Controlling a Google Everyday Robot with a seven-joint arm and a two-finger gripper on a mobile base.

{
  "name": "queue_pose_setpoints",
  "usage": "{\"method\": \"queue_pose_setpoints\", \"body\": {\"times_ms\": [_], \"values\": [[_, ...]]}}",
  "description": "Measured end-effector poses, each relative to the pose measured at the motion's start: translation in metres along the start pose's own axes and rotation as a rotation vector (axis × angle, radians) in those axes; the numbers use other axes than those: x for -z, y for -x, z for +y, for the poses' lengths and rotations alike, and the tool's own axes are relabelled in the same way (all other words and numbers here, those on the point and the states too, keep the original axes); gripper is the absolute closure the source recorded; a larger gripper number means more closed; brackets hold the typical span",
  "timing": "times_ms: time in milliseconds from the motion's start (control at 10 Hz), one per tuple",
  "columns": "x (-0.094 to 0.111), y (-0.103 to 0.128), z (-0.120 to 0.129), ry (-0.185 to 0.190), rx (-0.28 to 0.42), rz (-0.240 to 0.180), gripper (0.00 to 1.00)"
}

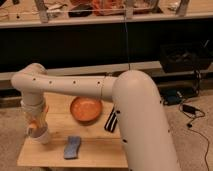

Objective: Place the pepper in the ceramic cup

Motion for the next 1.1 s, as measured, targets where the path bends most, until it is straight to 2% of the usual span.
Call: {"method": "queue_pose_setpoints", "body": {"times_ms": [200, 400, 500, 1100], "values": [[-0.0012, 0.0006, -0.0003, 0.002, 0.005, -0.01, 0.48], [-0.0036, -0.0001, -0.0011, 0.012, 0.014, -0.024, 0.26], [-0.0052, -0.0004, -0.0018, 0.018, 0.019, -0.029, 0.21], [-0.0101, -0.0025, -0.0037, 0.028, 0.034, -0.065, 0.2]]}}
